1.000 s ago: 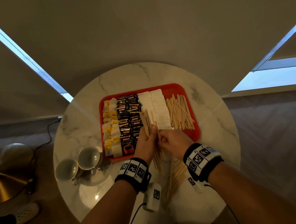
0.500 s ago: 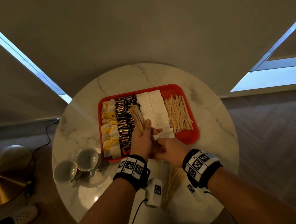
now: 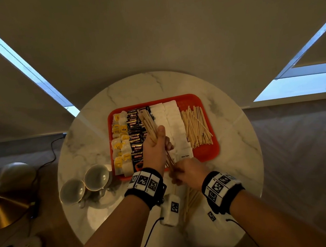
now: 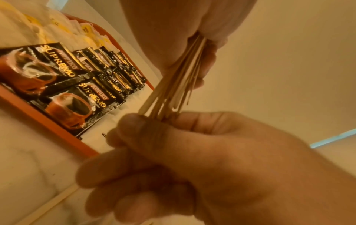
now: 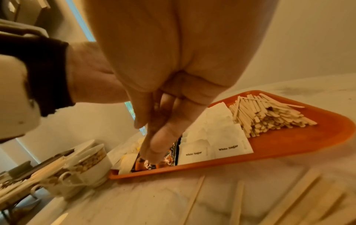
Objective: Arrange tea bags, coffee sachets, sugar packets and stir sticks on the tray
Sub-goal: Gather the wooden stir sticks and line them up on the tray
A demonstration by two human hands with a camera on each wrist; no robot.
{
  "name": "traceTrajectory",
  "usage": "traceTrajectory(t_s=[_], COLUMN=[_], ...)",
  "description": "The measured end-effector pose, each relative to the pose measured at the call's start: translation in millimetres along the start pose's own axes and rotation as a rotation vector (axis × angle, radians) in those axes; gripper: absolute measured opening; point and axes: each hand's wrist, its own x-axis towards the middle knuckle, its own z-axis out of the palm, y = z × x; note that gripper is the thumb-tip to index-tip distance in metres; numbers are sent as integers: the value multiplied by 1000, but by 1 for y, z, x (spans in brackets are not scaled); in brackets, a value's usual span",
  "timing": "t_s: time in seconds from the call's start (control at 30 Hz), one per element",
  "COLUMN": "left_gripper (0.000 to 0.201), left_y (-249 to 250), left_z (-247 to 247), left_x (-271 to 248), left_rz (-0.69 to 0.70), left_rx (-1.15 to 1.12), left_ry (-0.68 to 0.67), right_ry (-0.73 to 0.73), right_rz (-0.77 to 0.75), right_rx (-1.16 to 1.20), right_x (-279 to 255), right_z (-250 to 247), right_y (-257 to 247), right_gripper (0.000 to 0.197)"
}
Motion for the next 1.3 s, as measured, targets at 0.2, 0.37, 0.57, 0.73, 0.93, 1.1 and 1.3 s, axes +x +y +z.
traceTrajectory(t_s=[0.2, 0.37, 0.57, 0.73, 0.93, 1.1, 1.3], left_gripper=[26, 21, 24, 27, 29, 30, 31], left_y=[22, 11, 16, 3, -10, -31, -49], left_z=[7, 32, 34, 32, 11, -30, -32], left_x=[8, -27, -23, -35, -27, -25, -37], left_rz=[52, -10, 13, -26, 21, 13, -60], left_rx=[-27, 98, 52, 197, 306, 545, 707], left_ry=[27, -161, -164, -225, -89, -55, -227], right_ry=[-249, -44, -62, 56, -59, 287, 542], right_rz=[-102, -56, -96, 20, -128, -237, -420], right_rx=[-729, -778, -759, -554, -864, -668, -319], right_x=[-17, -14, -22, -17, -5, 0, 7], right_z=[7, -7, -7, -19, -15, -55, -66], right_y=[7, -23, -25, -37, -11, -4, -45], right_gripper=[38, 30, 30, 34, 29, 36, 52])
